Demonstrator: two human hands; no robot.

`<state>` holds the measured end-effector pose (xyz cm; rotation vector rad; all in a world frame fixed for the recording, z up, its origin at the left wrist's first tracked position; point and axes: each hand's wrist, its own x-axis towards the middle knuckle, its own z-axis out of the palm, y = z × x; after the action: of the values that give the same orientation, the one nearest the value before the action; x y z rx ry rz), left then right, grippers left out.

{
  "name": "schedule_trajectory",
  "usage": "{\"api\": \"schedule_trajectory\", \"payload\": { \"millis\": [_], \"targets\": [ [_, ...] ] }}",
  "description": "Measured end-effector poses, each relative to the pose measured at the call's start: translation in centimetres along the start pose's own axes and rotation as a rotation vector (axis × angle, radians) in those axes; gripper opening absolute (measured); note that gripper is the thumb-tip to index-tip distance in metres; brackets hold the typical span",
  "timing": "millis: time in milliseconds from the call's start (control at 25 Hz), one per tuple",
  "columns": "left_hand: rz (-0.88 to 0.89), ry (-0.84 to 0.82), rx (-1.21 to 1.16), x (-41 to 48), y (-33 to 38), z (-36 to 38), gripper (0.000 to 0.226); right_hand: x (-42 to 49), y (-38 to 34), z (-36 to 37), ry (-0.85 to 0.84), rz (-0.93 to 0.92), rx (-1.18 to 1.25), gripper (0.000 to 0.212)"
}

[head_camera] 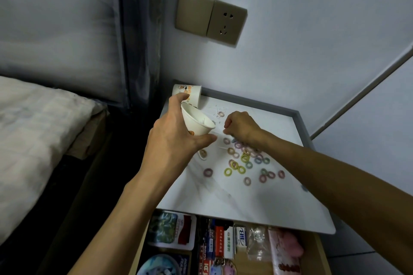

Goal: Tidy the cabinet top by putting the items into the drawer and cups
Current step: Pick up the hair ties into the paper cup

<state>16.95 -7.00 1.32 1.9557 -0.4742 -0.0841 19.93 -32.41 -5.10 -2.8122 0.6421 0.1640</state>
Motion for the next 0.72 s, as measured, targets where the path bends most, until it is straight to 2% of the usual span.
{"api": "schedule_trajectory", "payload": {
  "millis": [160, 280, 360, 520, 720],
  "targets": [
    [0.010, 0.005, -0.002, 0.1, -0.2, -0.3, 0.090, -0.1, -0.3, 0.7, 0.051, -0.024, -0.153, 0.019],
    [0.014, 0.006, -0.019, 0.0, -0.4, -0.5, 0.089, -0.4, -0.5, 1.4, 0.049, -0.099, -0.352, 0.024],
    [0.018, 0.011, -0.025, 0.0, -0.3, -0.7, 0.089, -0.7, -0.3, 1.4, 0.079, -0.164, -0.400, 0.025],
    [0.011, 0.040, -0.029, 0.2, -0.6, -1.2, 0.088, -1.0, -0.8, 1.2, 0.165, -0.250, -0.170, 0.016],
    [0.005, 0.040, -0.052, 0.2, -0.6, -1.3, 0.088, -0.9, -1.7, 2.5, 0.155, -0.214, -0.124, 0.021]
  ]
}}
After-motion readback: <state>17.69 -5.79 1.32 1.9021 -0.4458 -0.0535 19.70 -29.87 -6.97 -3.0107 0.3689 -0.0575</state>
